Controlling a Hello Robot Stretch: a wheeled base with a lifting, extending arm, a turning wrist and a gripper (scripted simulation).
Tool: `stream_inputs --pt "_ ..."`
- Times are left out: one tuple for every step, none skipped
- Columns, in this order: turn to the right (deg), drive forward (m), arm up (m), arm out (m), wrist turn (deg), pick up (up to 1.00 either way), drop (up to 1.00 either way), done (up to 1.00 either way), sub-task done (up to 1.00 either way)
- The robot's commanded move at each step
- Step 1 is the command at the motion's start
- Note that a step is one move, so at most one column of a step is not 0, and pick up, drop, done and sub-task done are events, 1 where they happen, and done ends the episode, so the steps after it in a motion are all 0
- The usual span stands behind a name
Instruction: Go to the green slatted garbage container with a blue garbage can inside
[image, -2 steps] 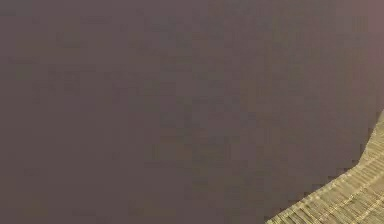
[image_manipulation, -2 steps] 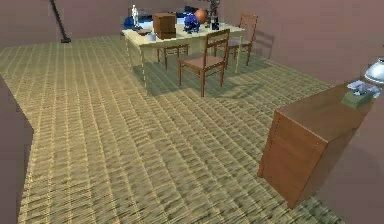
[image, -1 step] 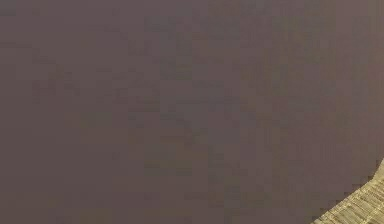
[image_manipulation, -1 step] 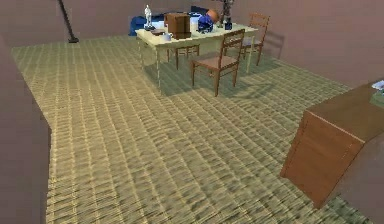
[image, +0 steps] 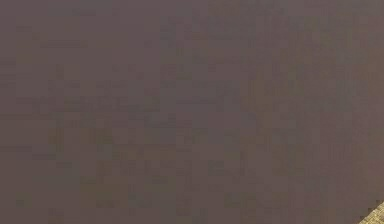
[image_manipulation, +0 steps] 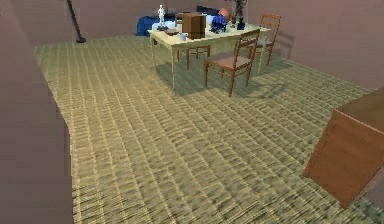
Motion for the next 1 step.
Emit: stream_inputs --pt "45.0 0.00 0.00 0.00 0.0 0.00 0.00 0.00 0.00"
